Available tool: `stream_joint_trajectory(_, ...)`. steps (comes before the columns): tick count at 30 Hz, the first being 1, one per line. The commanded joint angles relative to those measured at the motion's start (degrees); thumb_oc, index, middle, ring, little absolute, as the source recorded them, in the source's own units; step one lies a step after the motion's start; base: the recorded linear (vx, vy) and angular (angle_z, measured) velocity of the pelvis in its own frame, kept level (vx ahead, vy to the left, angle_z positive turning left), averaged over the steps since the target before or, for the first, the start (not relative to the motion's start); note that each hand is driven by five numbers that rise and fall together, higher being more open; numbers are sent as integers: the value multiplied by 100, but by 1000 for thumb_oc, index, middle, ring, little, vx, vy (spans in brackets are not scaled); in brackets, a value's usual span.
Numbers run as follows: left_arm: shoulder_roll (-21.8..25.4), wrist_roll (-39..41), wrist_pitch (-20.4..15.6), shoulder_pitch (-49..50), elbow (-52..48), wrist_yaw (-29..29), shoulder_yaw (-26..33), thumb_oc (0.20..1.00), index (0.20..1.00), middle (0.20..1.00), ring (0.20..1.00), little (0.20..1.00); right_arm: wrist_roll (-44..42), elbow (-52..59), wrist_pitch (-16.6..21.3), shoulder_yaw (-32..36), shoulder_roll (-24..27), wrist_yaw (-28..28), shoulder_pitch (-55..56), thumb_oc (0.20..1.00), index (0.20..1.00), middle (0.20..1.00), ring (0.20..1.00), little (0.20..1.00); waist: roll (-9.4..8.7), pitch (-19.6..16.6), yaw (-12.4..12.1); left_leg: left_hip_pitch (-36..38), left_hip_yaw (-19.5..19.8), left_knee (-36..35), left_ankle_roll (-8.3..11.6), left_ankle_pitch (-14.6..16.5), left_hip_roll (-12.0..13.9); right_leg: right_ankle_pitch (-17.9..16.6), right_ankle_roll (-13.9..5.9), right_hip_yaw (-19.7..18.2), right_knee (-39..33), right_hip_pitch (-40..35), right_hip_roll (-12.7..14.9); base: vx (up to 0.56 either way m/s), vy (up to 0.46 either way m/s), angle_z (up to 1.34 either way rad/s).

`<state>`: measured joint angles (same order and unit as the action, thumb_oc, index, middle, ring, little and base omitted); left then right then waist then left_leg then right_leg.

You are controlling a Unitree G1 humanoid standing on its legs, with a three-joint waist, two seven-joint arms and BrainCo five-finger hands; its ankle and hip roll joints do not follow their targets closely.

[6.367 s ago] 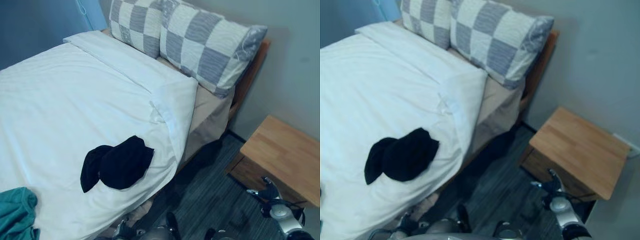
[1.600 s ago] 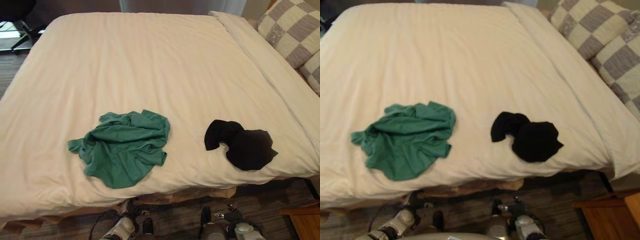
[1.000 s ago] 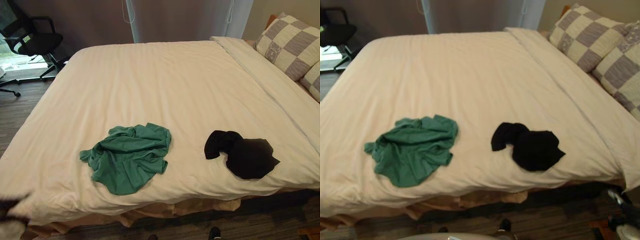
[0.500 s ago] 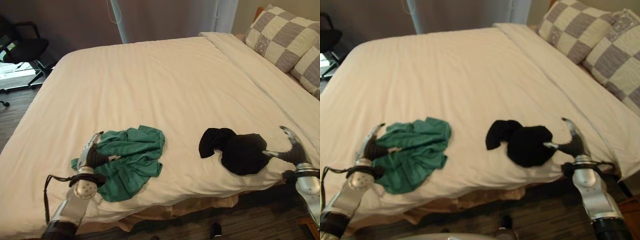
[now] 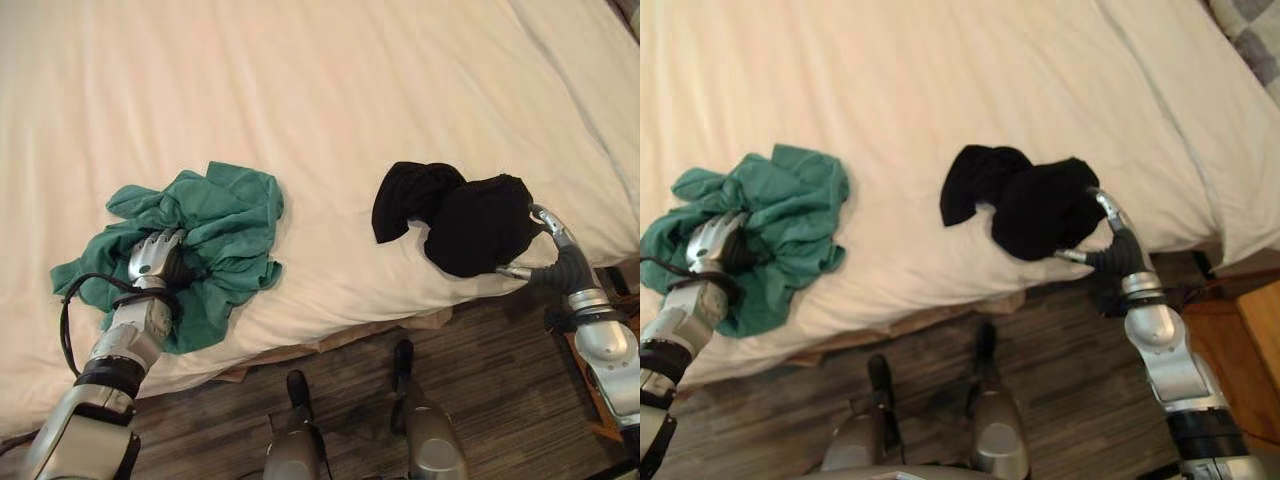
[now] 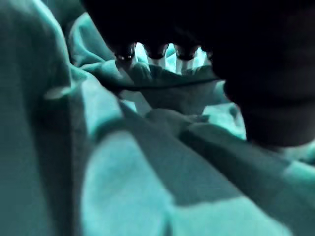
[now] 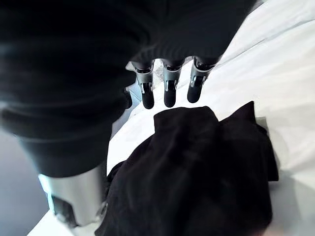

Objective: Tidy up the quilt and then pick up the clothes from the bed and put them into the laundry hamper.

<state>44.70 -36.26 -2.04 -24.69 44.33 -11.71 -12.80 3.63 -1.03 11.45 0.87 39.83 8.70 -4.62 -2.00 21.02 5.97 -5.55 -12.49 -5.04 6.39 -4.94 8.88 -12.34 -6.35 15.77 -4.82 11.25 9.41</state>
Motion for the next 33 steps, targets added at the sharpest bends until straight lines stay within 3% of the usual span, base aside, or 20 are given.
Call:
stream_joint_trajectory(1, -359, 322, -17, 827, 341, 293, -61, 200, 200, 200, 200, 200, 385, 106, 226, -85, 157, 330, -563, 1000, 1000, 1000, 1000, 1000, -329, -26, -264, 145, -69, 4, 205, 282, 271, 702, -588, 57, 125, -332, 521, 5, -18, -5)
stream_joint_trajectory(2, -616, 752, -169, 1246, 51, 252, 86, 200, 200, 200, 200, 200, 686, -59, 83, -361, 215, 338, -787, 1000, 1000, 1000, 1000, 1000, -273, 16, -358, 195, -42, 4, 200, 290, 232, 711, -556, 79, 144, -404, 549, -23, -4, 5)
stream_joint_trajectory(3, -615, 752, -167, 1262, 41, 255, 106, 200, 200, 200, 200, 200, 687, -71, 86, -384, 217, 345, -809, 1000, 1000, 1000, 1000, 1000, -281, 13, -338, 176, -37, 4, 193, 267, 222, 691, -551, 80, 139, -391, 559, -19, 3, 7)
stream_joint_trajectory(9, -701, 1661, -635, 2430, -1559, 7, 648, 200, 200, 200, 200, 200, 711, -1495, -373, -1440, -36, 215, -1723, 1000, 1000, 1000, 1000, 1000, -54, 161, -793, 174, 169, 4, 208, 232, 124, 730, -489, 288, 222, -555, 685, -46, -9, 17)
stream_joint_trajectory(11, -803, 2344, -812, 2702, -1854, -50, 962, 200, 200, 200, 200, 200, 358, -2361, -567, -1593, -366, 198, -1816, 1000, 1000, 1000, 1000, 1000, 92, 192, -1083, 174, 358, 4, 231, 226, 59, 811, -463, 464, 335, -691, 765, -17, -53, 36)
stream_joint_trajectory(13, -801, 2346, -807, 2714, -1866, -45, 980, 200, 200, 200, 200, 200, 356, -2380, -558, -1609, -373, 203, -1837, 1000, 1000, 1000, 1000, 1000, 80, 181, -1057, 143, 374, 4, 223, 204, 45, 792, -462, 478, 326, -675, 777, -1, -38, 46)
stream_joint_trajectory(14, -805, 2734, -904, 2883, -2073, -3, 1168, 200, 200, 200, 200, 200, 330, -3118, -743, -1738, -504, 119, -1953, 1000, 1000, 1000, 1000, 1000, 202, 165, -1275, 138, 534, 4, 246, 208, 2, 890, -448, 653, 422, -779, 837, 10, -45, 56)
stream_joint_trajectory(15, -804, 2736, -901, 2888, -2081, 1, 1179, 200, 200, 200, 200, 200, 329, -3131, -736, -1747, -509, 121, -1968, 1000, 1000, 1000, 1000, 1000, 194, 160, -1258, 115, 546, 4, 240, 189, -8, 873, -447, 664, 415, -769, 845, 29, -78, 50)
stream_joint_trajectory(17, -767, 3041, -944, 3122, -2290, 60, 1414, 200, 200, 200, 200, 200, 561, -3952, -1026, -1893, -629, -15, -2081, 1000, 1000, 1000, 1000, 1000, 336, 86, -1480, 99, 735, 4, 269, 185, -49, 967, -444, 896, 511, -892, 916, 36, -64, 26)
stream_joint_trajectory(18, -789, 3385, -973, 3299, -2469, 147, 1649, 200, 200, 200, 200, 200, 548, -4467, -1141, -1892, -772, -97, -2081, 200, 200, 200, 200, 200, 394, 20, -1565, 72, 859, 4, 265, 179, -74, 1005, -437, 1014, 536, -962, 933, 84, -74, 53)
stream_joint_trajectory(19, -908, 4004, -1069, 3569, -2709, 365, 1978, 200, 200, 200, 200, 200, 363, -5133, -1248, -1757, -994, -206, -2029, 200, 200, 200, 200, 200, 480, -135, -1705, 60, 1007, 4, 263, 172, -113, 1063, -438, 1195, 563, -1082, 951, 91, -64, 58)
stream_joint_trajectory(22, -1093, 4610, -1078, 3740, -2825, 621, 2225, 200, 200, 200, 200, 200, 130, -5381, -1247, -1621, -1183, -305, -1840, 200, 200, 200, 200, 200, 515, -270, -1768, 58, 1145, 4, 251, 173, -150, 1115, -434, 1339, 590, -1204, 964, 66, -30, 49)
stream_joint_trajectory(25, -1626, 5972, -896, 3826, -2587, 1114, 2375, 200, 200, 200, 200, 200, -371, -4890, -1107, -1444, -1408, -447, -1407, 200, 200, 200, 200, 200, 533, -404, -1767, 93, 1300, 4, 226, 176, -168, 1229, -418, 1471, 706, -1308, 953, 51, -28, 38)
stream_joint_trajectory(27, -1873, 6328, -755, 3796, -2079, 1186, 2325, 200, 200, 200, 200, 200, -745, -4421, -971, -1488, -1674, -667, -1059, 200, 200, 200, 200, 200, 516, -451, -1737, 143, 1371, 4, 229, 173, -160, 1314, -392, 1525, 778, -1381, 917, 55, -62, 31)
stream_joint_trajectory(28, -2014, 6418, -611, 3743, -1606, 1185, 2234, 200, 200, 200, 200, 200, -737, -3685, -819, -1971, -1920, -1075, -774, 200, 200, 200, 200, 200, 493, -488, -1743, 196, 1448, 4, 252, 161, -125, 1433, -342, 1558, 836, -1452, 839, 46, -70, 23)
stream_joint_trajectory(31, -2131, 6567, -617, 3766, -1448, 1196, 2198, 200, 200, 200, 200, 200, -734, -3194, -711, -2503, -2079, -1399, -607, 200, 200, 200, 200, 200, 493, -508, -1794, 220, 1507, 4, 298, 132, -71, 1529, -299, 1625, 831, -1533, 753, 26, -87, 14)
stream_joint_trajectory(33, -2305, 6775, -672, 3780, -1218, 1179, 2068, 200, 200, 200, 200, 200, -1392, -2578, -649, -3401, -2408, -2051, -679, 200, 200, 200, 200, 200, 496, -507, -1925, 235, 1547, 4, 379, 25, 13, 1581, -252, 1720, 688, -1693, 623, 7, -91, 10)
